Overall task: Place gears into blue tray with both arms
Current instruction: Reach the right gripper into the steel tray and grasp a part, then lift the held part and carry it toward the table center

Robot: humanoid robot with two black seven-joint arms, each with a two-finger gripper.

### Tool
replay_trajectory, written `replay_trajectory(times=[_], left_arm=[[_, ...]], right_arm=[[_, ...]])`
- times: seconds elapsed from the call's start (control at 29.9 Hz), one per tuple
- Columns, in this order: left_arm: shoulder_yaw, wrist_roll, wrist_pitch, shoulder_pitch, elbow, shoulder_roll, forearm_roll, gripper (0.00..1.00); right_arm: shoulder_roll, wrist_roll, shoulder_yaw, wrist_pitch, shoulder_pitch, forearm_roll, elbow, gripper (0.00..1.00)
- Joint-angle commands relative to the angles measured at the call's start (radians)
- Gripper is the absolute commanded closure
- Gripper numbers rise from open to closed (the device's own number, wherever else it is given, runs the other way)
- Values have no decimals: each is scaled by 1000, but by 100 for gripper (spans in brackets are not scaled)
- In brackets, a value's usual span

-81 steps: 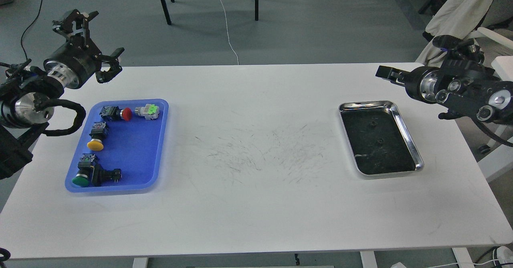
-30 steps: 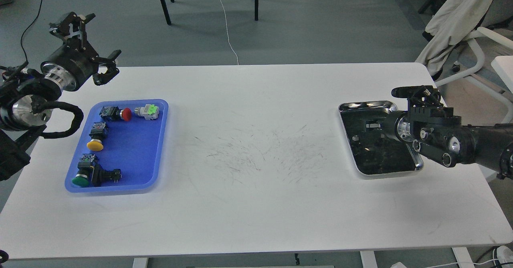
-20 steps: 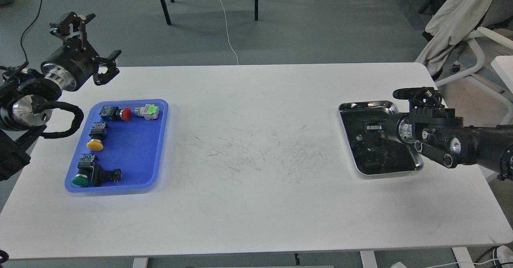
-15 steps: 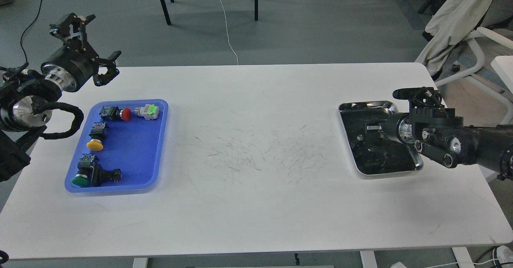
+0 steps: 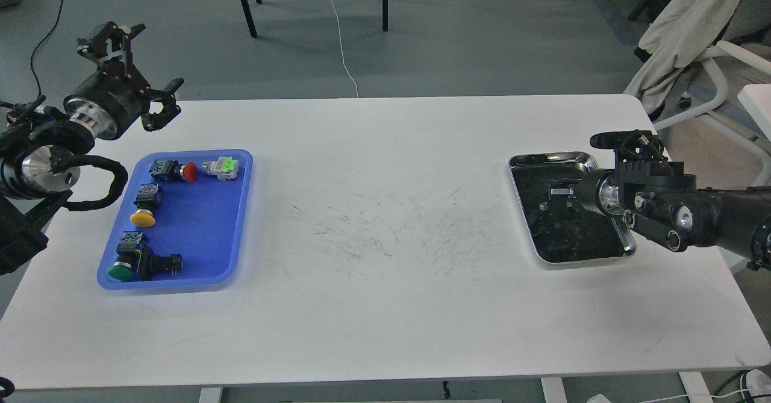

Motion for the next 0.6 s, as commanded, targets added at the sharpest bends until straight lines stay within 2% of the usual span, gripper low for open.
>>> replay_trajectory(times=[0.0, 0.57], left_arm=[[0, 2, 0, 1, 0, 1, 0, 1], [0, 5, 2, -2, -14, 37, 0, 1]], right_arm=[[0, 2, 0, 2, 6, 0, 3, 99], [14, 5, 26, 0, 188, 0, -5, 99]])
